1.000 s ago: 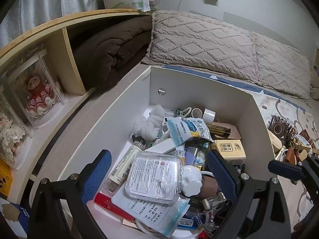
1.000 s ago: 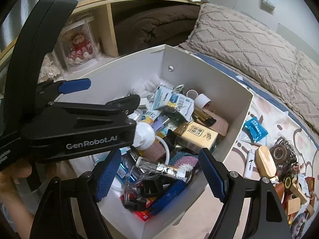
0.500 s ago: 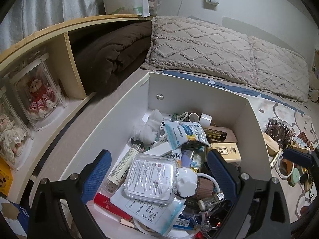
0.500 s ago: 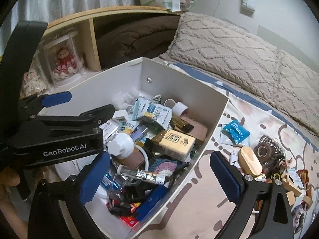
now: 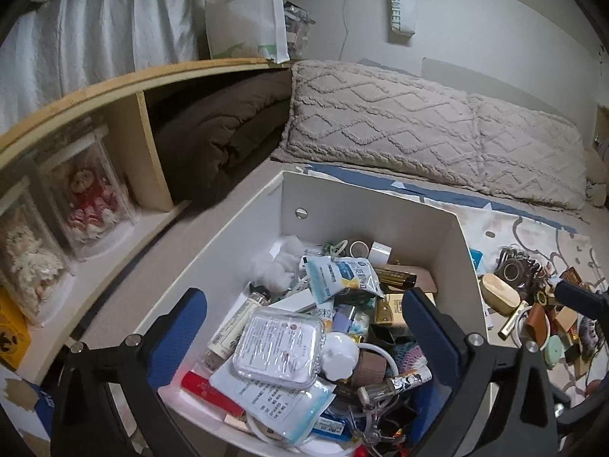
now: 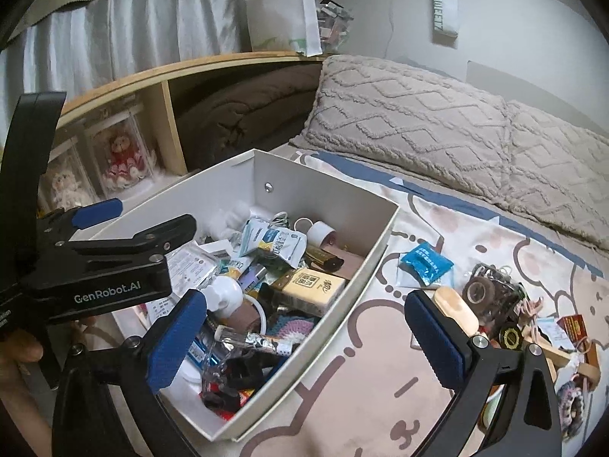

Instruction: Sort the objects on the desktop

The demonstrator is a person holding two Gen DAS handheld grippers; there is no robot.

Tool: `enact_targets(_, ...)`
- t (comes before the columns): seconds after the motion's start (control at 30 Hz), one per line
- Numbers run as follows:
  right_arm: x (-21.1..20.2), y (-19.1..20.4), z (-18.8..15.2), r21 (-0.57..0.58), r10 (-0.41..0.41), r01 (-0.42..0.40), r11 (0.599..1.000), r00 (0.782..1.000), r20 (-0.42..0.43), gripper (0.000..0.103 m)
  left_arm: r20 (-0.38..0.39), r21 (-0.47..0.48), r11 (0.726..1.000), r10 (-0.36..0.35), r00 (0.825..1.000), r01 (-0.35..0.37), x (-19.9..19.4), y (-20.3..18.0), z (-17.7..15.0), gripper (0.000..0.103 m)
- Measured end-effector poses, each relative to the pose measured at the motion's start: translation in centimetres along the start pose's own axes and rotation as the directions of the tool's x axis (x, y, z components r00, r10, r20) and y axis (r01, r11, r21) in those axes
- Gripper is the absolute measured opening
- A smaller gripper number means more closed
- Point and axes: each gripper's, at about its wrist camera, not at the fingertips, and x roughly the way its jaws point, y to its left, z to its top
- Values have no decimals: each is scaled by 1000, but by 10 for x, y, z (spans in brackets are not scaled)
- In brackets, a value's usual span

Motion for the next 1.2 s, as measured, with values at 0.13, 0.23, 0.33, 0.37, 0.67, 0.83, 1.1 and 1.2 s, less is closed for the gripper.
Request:
enact_targets(0.13, -9, -7, -6, 11, -5, 5, 1000, 1000, 16, 103, 18, 15, 1000, -1, 1000, 0, -14, -7, -5, 103)
enact_targets(0.23, -19, -12, -9, 22, -11, 10, 1000, 999, 39, 103, 33, 22, 1000, 3, 999, -3, -25, -10, -9, 103)
enact_targets(0.33, -32, -14, -13, 19, -22, 20, 1000, 998, 67, 103, 41, 7, 1000, -10, 999, 10, -36, -9, -17, 103)
enact_targets(0.37, -35, -14, -13, 15, -25, 24, 1000, 997, 73, 103, 45, 5, 1000, -6, 999, 5, -39, -9, -21, 103)
enact_targets(0.67, -64, -10, -34, -15, -42, 44, 999, 992, 117, 103, 59, -22, 1000, 0, 998, 2, -59, -4, -60, 103)
enact_targets(0.83, -75, -11, -49, -23, -68, 72, 997, 990, 125, 103, 85, -44, 999, -21, 996, 25, -74, -1, -75, 103)
enact_targets(1.1, -98, -19, -74, -1, -78, 79, 997, 985, 156, 103, 141, -27, 999, -25, 990, 29, -106, -5, -93, 103)
enact_targets(1.2, -106, -22, -80, -7, -78, 80, 997, 982, 172, 103, 165, -15, 999, -28, 986, 31, -119, -8, -101, 103)
